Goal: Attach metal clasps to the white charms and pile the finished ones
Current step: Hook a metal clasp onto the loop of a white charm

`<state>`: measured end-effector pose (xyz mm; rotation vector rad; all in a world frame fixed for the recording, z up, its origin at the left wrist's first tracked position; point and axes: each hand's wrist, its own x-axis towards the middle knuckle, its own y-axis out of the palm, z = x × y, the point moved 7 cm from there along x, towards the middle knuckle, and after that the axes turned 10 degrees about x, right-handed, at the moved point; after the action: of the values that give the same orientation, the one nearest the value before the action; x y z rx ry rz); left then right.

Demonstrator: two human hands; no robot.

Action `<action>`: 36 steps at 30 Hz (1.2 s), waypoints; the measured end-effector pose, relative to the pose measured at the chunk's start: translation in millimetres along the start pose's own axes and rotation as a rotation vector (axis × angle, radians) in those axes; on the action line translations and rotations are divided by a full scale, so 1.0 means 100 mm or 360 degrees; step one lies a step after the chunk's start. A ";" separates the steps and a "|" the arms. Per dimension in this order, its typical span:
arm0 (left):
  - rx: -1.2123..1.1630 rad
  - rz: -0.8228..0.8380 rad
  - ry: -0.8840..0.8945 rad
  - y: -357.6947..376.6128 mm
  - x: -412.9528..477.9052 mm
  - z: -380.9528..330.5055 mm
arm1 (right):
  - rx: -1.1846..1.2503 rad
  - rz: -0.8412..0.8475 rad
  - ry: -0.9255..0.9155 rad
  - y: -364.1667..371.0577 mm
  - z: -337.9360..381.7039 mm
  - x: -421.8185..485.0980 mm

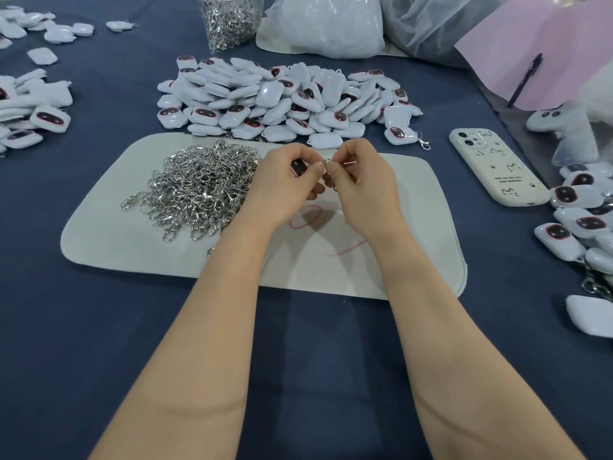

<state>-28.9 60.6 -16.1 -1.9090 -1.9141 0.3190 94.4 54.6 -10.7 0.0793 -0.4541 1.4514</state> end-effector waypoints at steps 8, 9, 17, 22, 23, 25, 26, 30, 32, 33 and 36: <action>-0.0192 -0.0010 -0.0044 -0.02 -0.04 -0.06 | -0.0041 -0.0079 0.0078 -0.04 -0.05 0.00; -0.0192 -0.0006 -0.0068 -0.02 -0.04 -0.05 | -0.0052 -0.0079 0.0085 -0.04 -0.05 0.00; -0.0173 0.0006 -0.0098 0.01 -0.04 -0.02 | -0.0081 -0.0072 0.0081 -0.03 -0.03 0.00; -0.0195 0.0022 -0.0111 0.00 -0.04 -0.02 | -0.0079 -0.0022 0.0079 0.00 -0.04 0.00; -0.0204 0.0026 -0.0118 0.00 -0.04 -0.01 | -0.0084 -0.0013 0.0072 0.00 -0.03 0.00; -0.0225 0.0036 -0.0137 0.00 -0.04 -0.01 | -0.0091 0.0005 0.0055 0.01 -0.01 -0.01; -0.0234 0.0039 -0.0149 0.00 -0.04 0.00 | -0.0101 0.0020 0.0049 0.01 -0.01 -0.01; -0.0285 0.0058 -0.0206 0.01 -0.05 0.03 | -0.0263 0.0130 -0.0007 0.07 0.01 -0.02; -0.0306 0.0053 -0.0221 0.01 -0.05 0.04 | -0.0346 0.0151 -0.0056 0.08 0.03 -0.02; -0.0324 0.0046 -0.0225 0.01 -0.05 0.04 | -0.0368 0.0136 -0.0090 0.08 0.04 -0.02; -0.0454 0.0009 -0.0285 0.03 -0.04 0.05 | -0.0348 0.0061 -0.0158 0.09 0.09 -0.03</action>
<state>-28.8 57.8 -22.2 -2.1294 -2.1700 0.2354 83.4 50.0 -5.7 -0.0324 -0.6964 1.4312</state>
